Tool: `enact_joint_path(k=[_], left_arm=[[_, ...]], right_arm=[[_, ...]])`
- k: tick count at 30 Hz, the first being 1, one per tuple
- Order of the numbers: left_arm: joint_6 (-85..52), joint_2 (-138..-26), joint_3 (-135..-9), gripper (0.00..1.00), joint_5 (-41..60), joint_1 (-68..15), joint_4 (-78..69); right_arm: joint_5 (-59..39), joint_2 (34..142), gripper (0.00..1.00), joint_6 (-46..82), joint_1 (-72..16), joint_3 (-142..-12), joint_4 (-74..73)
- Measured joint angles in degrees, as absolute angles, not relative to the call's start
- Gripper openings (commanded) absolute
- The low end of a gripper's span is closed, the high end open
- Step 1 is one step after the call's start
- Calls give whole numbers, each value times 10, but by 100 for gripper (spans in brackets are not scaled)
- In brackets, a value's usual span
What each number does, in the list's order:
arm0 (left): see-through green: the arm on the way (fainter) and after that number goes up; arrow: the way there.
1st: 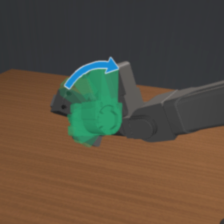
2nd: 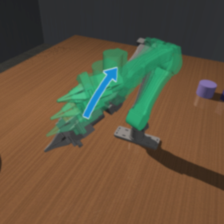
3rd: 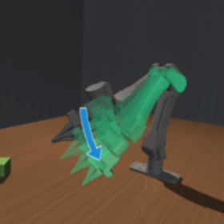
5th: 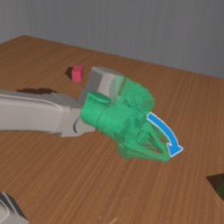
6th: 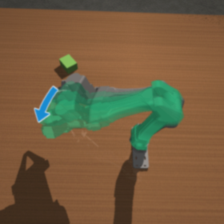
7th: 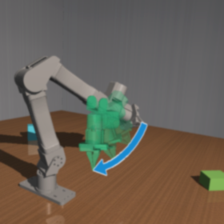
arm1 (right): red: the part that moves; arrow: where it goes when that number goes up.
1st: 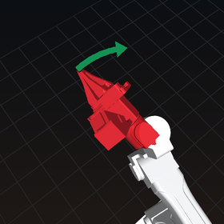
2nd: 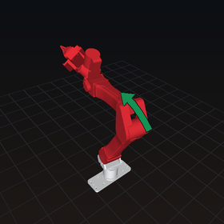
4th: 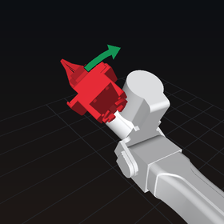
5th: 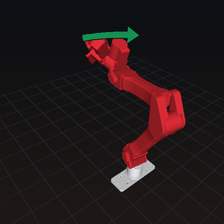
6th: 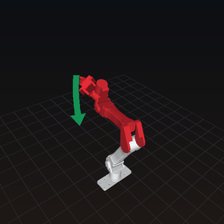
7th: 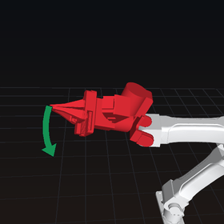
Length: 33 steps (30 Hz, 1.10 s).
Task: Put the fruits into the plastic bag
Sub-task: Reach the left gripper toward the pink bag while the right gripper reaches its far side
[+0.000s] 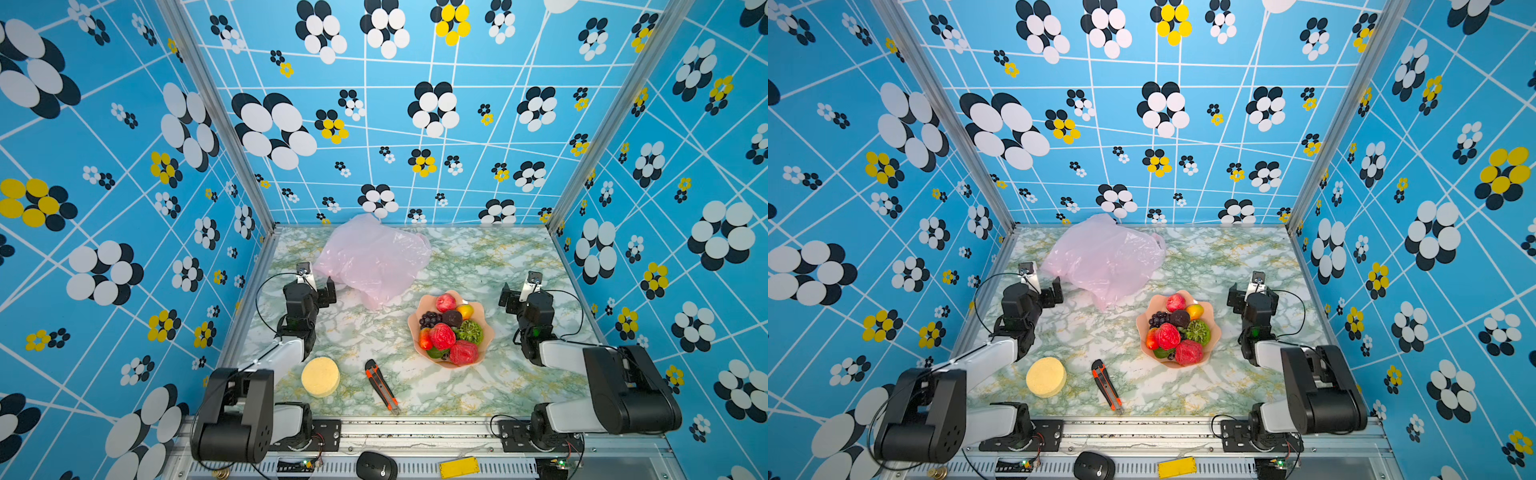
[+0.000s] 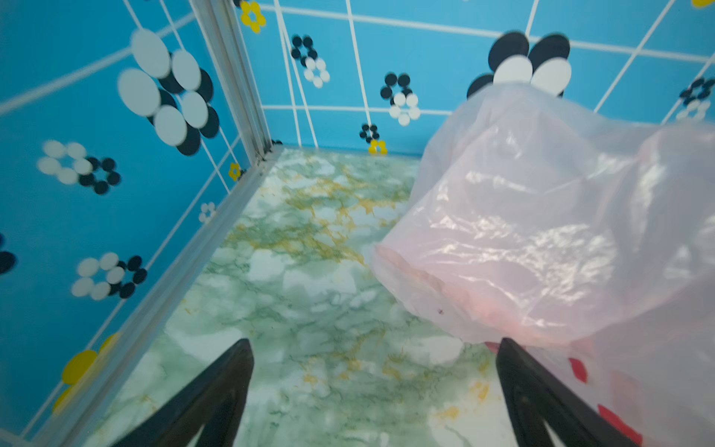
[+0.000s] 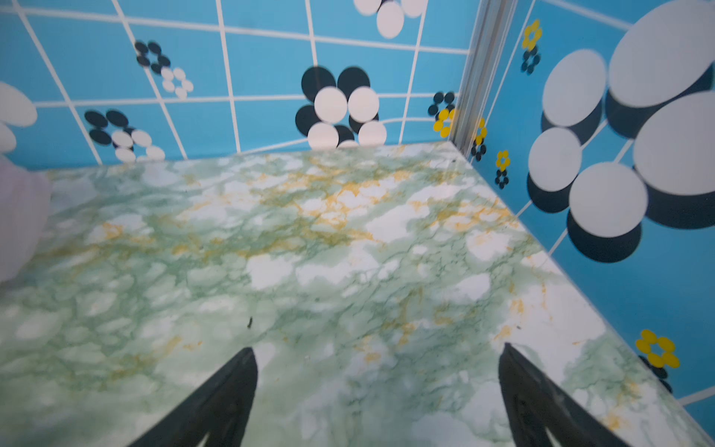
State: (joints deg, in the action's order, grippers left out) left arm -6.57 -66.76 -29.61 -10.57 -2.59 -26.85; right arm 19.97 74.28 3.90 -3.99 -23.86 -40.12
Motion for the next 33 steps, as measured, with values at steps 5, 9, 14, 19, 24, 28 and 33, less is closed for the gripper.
enact_joint_path(k=[5,9,14,19,24,28,33], left_arm=[[-175,-579,-390,99,-113,-10,-70],[-245,-550,-457,99,-58,12,56],[-317,-623,-555,99,78,55,174],[-347,-745,-617,99,184,79,234],[-372,-785,-608,99,244,79,253],[-382,-785,-606,99,263,79,253],[-385,-787,-606,99,271,79,248]], right_arm=[[157,655,99,120,-40,-400,-192],[53,649,99,174,-40,-514,-51],[-98,703,99,242,-41,-609,90],[-216,789,99,295,-54,-652,160],[-298,924,99,324,-107,-743,187],[-345,1038,99,340,-141,-838,189],[-369,1155,99,391,-154,-923,168]])
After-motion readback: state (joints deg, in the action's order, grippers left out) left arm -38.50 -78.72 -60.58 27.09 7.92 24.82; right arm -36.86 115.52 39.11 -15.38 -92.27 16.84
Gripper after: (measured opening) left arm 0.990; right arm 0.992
